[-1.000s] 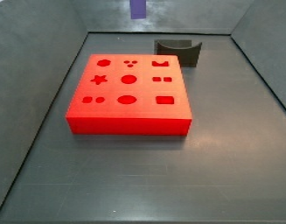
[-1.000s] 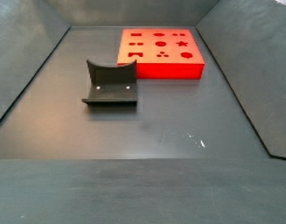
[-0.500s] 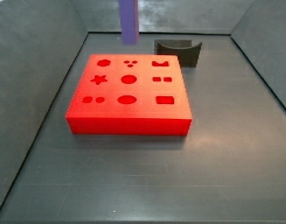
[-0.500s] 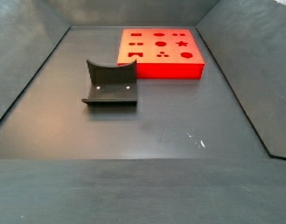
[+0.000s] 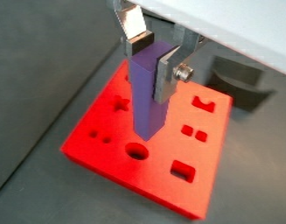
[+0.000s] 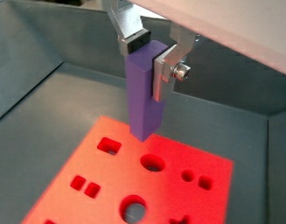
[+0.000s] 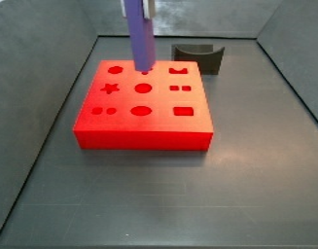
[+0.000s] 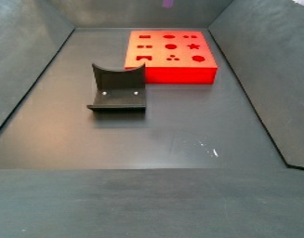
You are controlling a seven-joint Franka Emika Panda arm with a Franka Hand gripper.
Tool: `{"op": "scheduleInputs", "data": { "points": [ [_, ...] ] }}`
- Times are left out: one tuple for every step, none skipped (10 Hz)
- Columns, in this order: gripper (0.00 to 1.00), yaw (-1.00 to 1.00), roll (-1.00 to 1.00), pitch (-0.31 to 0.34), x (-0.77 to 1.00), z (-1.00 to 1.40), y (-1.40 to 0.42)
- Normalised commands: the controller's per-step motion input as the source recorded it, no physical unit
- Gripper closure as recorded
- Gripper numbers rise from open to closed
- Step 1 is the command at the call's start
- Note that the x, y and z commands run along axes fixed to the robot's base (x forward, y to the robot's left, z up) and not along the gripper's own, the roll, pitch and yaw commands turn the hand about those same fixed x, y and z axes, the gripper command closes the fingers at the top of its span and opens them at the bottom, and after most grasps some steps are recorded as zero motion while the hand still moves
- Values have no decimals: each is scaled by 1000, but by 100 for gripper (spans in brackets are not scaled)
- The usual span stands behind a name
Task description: Insert the rectangle object.
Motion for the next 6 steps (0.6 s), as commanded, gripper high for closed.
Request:
{"op": "scheduleInputs", "data": {
  "points": [
    [100,-871,217,-184,166,-163,-80],
    [100,-860,297,-126,203,-214,-60],
    [100,-771,381,-77,249,-263,0],
    [100,-686,406,0,146,-283,0],
    [100,-523,396,143,151,-151,0],
    [100,-466,359,276,37,-34,0]
  ]
}}
